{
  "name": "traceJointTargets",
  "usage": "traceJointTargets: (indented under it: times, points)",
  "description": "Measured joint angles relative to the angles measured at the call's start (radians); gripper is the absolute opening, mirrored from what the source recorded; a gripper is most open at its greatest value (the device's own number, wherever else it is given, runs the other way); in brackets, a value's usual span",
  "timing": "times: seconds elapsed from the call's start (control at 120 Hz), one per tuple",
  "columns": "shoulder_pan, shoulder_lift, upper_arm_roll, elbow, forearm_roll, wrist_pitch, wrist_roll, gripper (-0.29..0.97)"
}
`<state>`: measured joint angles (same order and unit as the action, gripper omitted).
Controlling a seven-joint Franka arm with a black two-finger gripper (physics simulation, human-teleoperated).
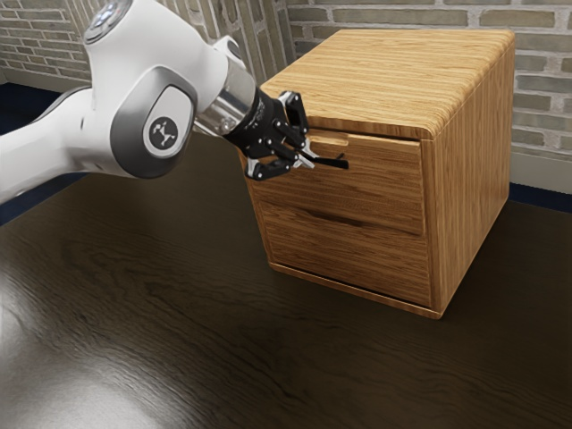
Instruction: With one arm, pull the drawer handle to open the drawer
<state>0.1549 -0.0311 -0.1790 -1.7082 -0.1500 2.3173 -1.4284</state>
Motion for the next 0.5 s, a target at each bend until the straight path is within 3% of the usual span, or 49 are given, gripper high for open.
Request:
traceJointTargets:
  times: [0.5]
  points:
    - [0.001, -0.008, -0.002, -0.003, 0.002, -0.040, -0.001, -0.11]
